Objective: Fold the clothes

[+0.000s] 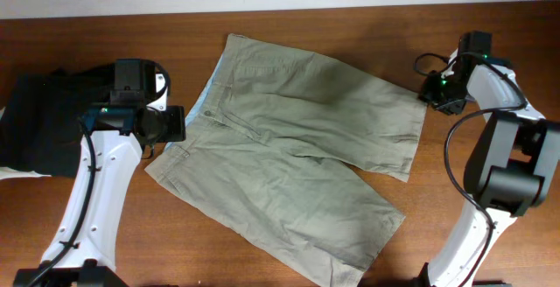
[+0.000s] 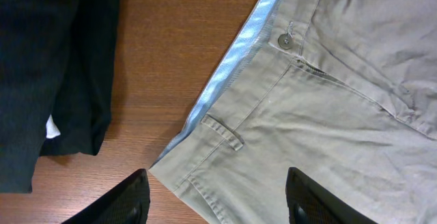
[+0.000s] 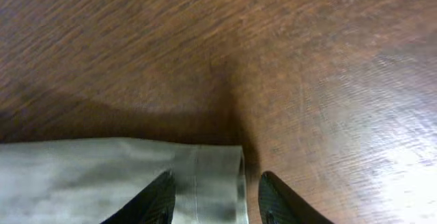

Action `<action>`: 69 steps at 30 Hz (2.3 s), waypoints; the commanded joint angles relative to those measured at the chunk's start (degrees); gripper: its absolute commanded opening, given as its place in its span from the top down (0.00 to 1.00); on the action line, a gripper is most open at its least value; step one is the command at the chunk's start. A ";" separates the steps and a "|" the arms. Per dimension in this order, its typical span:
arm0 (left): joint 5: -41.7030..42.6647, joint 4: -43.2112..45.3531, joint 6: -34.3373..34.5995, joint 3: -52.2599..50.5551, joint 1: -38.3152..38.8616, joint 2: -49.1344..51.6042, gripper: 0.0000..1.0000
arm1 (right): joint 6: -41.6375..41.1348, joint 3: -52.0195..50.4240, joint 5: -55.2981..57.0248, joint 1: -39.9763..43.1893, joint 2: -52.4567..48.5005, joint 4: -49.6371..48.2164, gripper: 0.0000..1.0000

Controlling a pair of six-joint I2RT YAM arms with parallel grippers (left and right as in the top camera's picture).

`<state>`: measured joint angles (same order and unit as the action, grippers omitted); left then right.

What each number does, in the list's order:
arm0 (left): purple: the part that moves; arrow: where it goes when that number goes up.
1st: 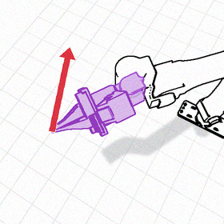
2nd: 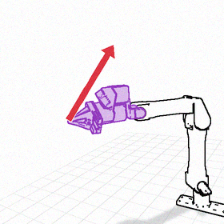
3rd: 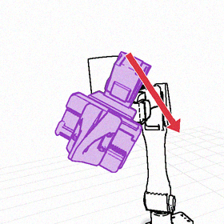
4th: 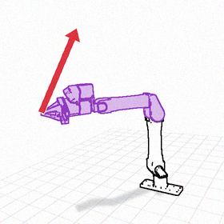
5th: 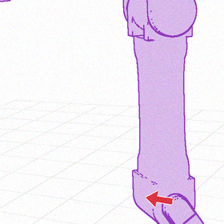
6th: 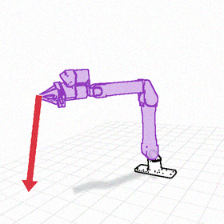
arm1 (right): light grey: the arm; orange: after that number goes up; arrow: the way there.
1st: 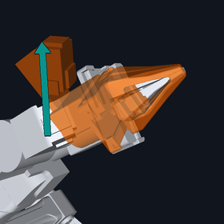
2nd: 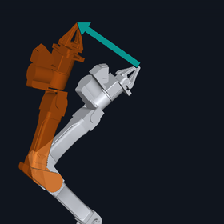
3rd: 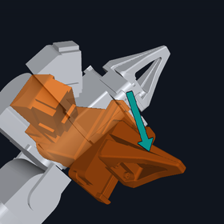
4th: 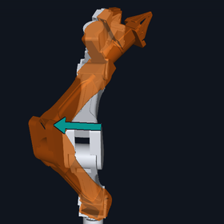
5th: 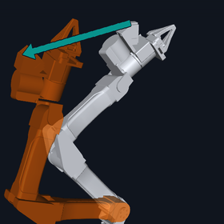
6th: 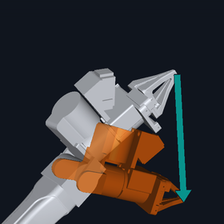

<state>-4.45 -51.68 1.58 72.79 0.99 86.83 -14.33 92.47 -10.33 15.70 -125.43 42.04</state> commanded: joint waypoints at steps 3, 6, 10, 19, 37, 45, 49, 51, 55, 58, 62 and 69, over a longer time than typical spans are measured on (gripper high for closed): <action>0.66 -0.26 0.13 -0.31 -0.13 -1.14 0.36 | -0.28 1.01 -6.25 0.22 -1.60 -1.46 0.96; 0.63 -0.26 0.13 -0.31 -0.13 -1.14 0.36 | -0.24 3.56 -6.45 1.36 -0.44 -0.35 0.96; 0.66 -0.24 0.13 -0.31 -0.13 -1.14 0.36 | 0.59 6.32 -7.48 2.43 -0.07 -1.07 0.96; 0.68 -0.24 0.13 -0.31 -0.13 -1.14 0.36 | 0.37 6.51 -3.91 4.00 -0.04 -3.54 0.55; 3.50 -1.99 -4.33 -0.31 1.18 -1.16 0.41 | 6.58 2.69 -3.82 3.85 6.40 16.31 0.81; 3.45 -3.74 -4.70 -0.31 1.64 -4.22 0.51 | 6.40 -11.41 -5.81 3.76 5.99 -0.42 0.88; 3.41 -4.15 -4.72 -0.31 1.64 -5.64 0.51 | 6.36 -17.53 -5.46 3.78 5.97 -6.36 0.96; 3.43 -4.61 -5.14 -0.31 1.64 -5.95 0.51 | 4.31 -20.24 -1.70 3.89 5.97 -8.98 0.96; 3.45 -5.20 -5.14 -0.31 1.64 -5.99 0.51 | 2.21 -20.83 3.39 4.79 5.90 -10.80 0.96; 3.69 -5.25 -5.16 -0.31 1.64 -5.99 0.51 | 1.90 -17.62 -2.14 7.52 6.01 -10.05 0.96; 6.78 -5.44 -7.34 -0.31 1.64 -5.99 0.51 | 8.83 -13.25 -27.54 9.44 6.19 -8.20 0.70; 8.79 -5.46 -7.72 -0.31 1.64 -5.99 0.50 | 8.96 -13.18 -15.30 3.72 6.05 -2.91 0.82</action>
<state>2.85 -57.04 -4.97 72.75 2.57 81.95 -5.93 78.43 -32.29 22.06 -118.72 38.20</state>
